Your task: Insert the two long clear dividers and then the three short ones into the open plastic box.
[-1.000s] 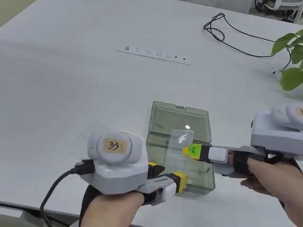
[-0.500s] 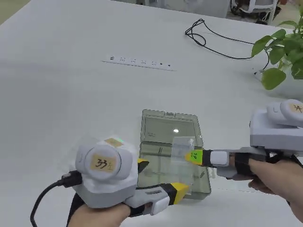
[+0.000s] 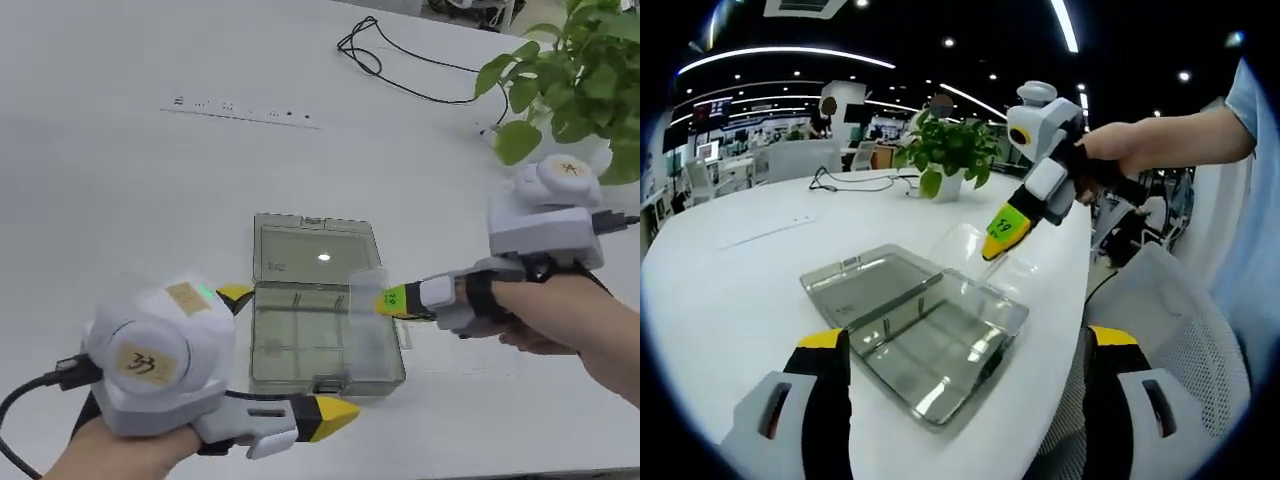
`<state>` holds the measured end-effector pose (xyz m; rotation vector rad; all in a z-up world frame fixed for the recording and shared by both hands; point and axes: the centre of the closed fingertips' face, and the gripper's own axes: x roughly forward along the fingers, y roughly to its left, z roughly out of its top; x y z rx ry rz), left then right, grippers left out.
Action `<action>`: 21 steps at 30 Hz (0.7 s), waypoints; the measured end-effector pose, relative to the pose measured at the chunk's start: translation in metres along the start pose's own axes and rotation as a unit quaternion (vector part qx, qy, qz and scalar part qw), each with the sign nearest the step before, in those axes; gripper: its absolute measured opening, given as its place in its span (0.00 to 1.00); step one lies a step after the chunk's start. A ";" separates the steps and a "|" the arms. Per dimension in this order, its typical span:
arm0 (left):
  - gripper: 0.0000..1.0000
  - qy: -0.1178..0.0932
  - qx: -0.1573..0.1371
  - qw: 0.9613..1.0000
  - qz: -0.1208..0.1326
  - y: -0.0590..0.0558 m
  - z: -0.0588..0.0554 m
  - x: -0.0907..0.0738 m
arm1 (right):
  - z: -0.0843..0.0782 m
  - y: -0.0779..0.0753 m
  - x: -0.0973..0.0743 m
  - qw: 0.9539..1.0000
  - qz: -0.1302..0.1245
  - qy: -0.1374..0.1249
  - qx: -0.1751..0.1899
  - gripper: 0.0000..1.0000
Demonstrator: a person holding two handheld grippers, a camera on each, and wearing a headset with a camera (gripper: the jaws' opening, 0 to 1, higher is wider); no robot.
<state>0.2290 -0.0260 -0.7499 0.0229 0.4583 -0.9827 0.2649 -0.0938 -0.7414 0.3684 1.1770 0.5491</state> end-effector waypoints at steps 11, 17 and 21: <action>1.00 0.015 0.037 0.999 -0.007 0.009 -0.008 -0.002 | 0.011 -0.007 0.009 0.996 -0.053 0.064 0.043 0.02; 0.97 0.016 0.029 0.999 -0.012 0.007 -0.013 -0.003 | 0.007 -0.020 0.016 0.989 -0.079 0.109 0.061 0.02; 0.95 0.019 0.022 0.999 -0.014 0.005 -0.018 -0.003 | 0.008 -0.028 0.018 0.987 -0.089 0.116 0.070 0.02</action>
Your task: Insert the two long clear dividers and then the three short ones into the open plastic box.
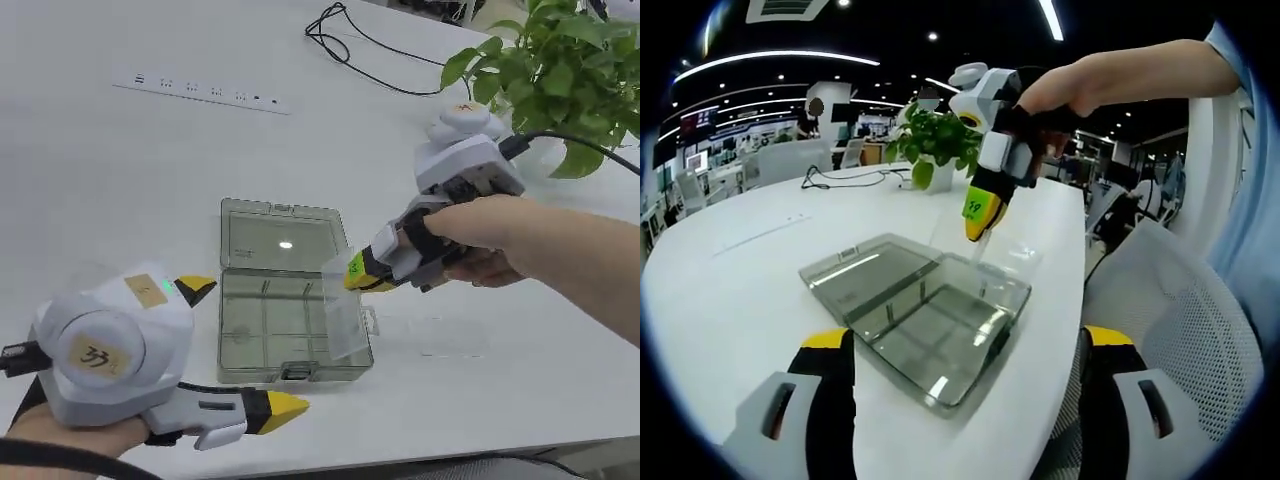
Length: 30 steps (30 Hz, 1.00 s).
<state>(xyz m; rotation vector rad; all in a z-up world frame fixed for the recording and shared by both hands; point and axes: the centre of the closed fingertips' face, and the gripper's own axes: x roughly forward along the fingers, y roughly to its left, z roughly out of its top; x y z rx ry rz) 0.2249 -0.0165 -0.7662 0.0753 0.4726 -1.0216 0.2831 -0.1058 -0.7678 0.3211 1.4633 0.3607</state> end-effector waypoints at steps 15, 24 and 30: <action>0.90 0.000 -0.024 1.000 -0.005 -0.003 -0.012 -0.003 | -0.006 0.005 0.008 1.000 -0.007 0.008 0.008 0.02; 0.88 0.003 -0.032 0.999 -0.007 -0.002 -0.016 -0.005 | -0.006 0.004 0.015 1.000 -0.016 0.015 0.000 0.02; 0.86 0.004 -0.037 0.999 -0.007 -0.003 -0.017 -0.005 | -0.005 0.003 0.019 1.000 -0.022 0.020 -0.003 0.02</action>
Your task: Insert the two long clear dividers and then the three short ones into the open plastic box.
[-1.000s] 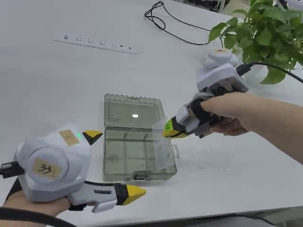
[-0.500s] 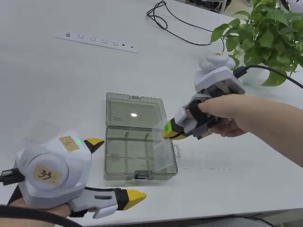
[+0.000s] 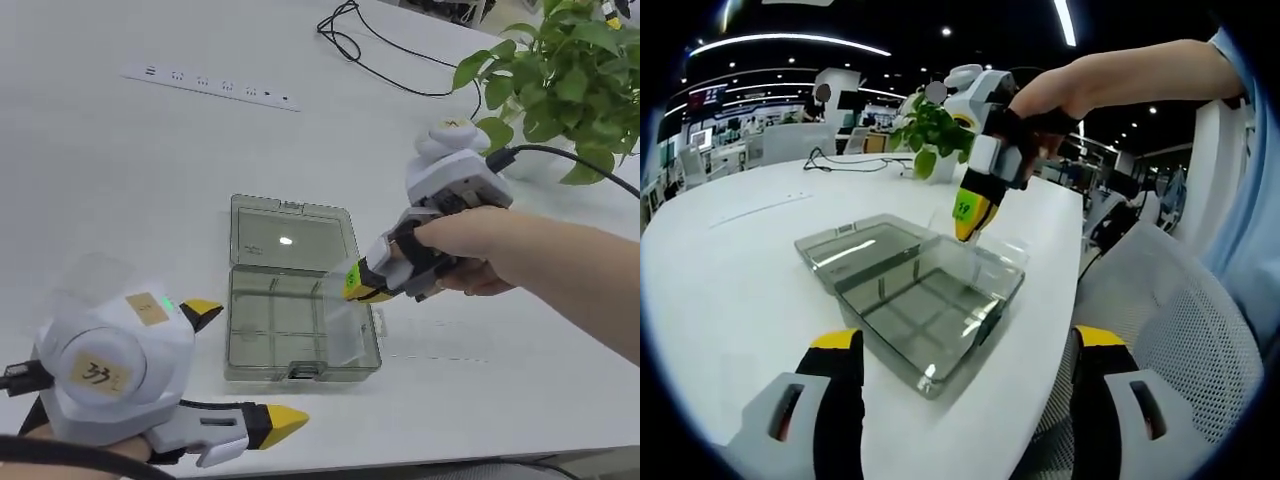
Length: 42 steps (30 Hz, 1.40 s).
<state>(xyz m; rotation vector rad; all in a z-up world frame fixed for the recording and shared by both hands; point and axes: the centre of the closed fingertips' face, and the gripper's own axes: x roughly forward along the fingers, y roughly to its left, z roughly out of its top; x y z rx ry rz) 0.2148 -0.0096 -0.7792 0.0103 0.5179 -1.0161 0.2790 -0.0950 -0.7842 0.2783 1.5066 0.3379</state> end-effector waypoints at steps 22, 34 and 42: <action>0.84 -0.002 -0.018 1.000 0.004 0.004 -0.004 0.000 | -0.003 -0.003 0.009 0.999 -0.022 0.017 -0.016 0.02; 0.84 0.001 -0.026 1.000 0.007 0.006 -0.008 -0.001 | -0.004 0.002 0.014 0.998 -0.038 0.039 -0.036 0.02; 0.83 -0.002 -0.028 1.000 0.007 0.008 -0.008 -0.002 | -0.004 0.002 0.013 0.997 -0.046 0.053 -0.041 0.02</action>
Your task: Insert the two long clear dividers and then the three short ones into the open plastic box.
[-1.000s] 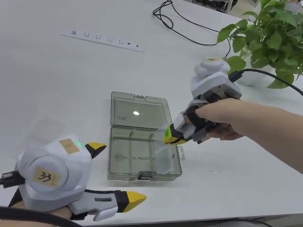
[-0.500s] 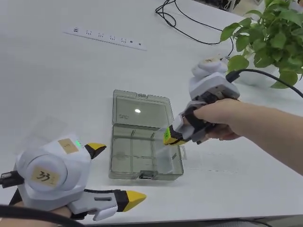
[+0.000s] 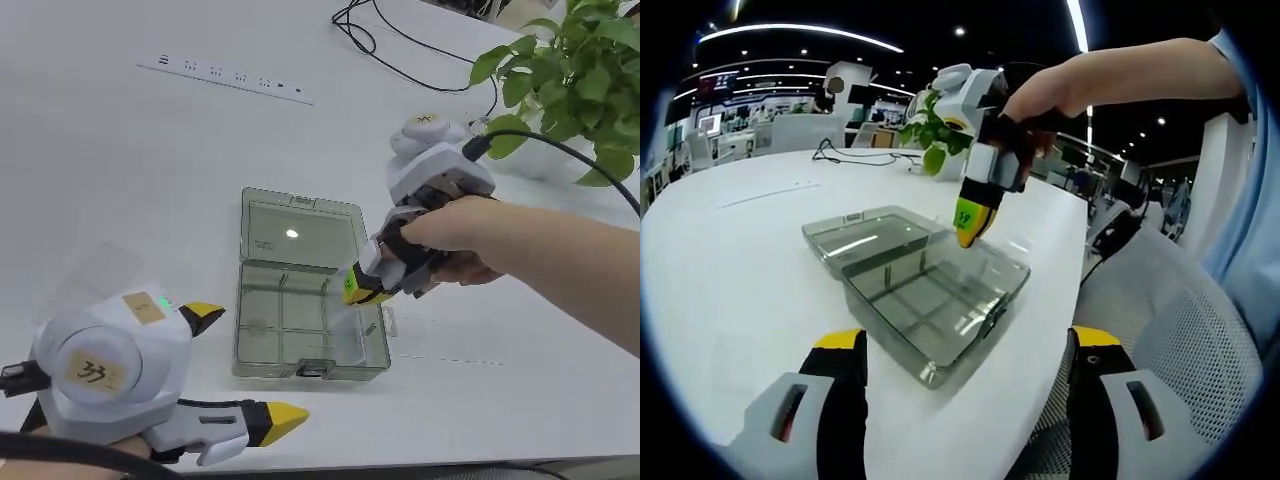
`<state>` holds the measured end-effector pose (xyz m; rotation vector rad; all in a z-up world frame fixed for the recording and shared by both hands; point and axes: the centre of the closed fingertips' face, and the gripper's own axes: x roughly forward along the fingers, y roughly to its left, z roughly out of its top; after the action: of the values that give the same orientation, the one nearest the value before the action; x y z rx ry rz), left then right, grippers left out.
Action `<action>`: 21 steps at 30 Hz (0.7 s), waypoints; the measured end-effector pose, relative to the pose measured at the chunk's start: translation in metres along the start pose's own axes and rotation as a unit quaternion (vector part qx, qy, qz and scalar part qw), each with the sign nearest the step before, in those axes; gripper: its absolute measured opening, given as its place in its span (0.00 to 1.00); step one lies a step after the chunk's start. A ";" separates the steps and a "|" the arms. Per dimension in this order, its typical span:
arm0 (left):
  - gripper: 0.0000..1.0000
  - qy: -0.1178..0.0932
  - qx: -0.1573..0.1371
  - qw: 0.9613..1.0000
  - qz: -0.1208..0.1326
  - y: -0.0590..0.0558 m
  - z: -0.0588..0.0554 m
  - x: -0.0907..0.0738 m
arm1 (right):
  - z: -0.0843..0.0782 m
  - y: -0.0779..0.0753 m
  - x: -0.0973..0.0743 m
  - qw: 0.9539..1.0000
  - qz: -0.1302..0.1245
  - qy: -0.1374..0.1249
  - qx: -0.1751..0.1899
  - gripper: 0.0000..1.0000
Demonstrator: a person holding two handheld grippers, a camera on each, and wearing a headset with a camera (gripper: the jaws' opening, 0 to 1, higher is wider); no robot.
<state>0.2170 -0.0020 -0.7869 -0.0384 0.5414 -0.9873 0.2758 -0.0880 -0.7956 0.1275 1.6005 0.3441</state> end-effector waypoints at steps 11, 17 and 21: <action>0.82 0.005 -0.004 1.000 -0.003 -0.003 -0.006 0.001 | 0.007 -0.003 -0.002 1.000 0.012 0.001 0.015 0.02; 0.81 0.006 -0.006 1.000 -0.006 -0.006 -0.007 0.002 | 0.005 0.001 -0.003 1.000 0.016 0.001 0.019 0.02; 0.81 0.006 -0.008 1.000 -0.006 -0.005 -0.008 0.001 | 0.006 -0.001 -0.002 1.000 0.016 0.002 0.020 0.02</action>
<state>0.2100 -0.0042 -0.7930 -0.0506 0.5598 -0.9949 0.2816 -0.0882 -0.7944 0.1822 1.6102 0.3376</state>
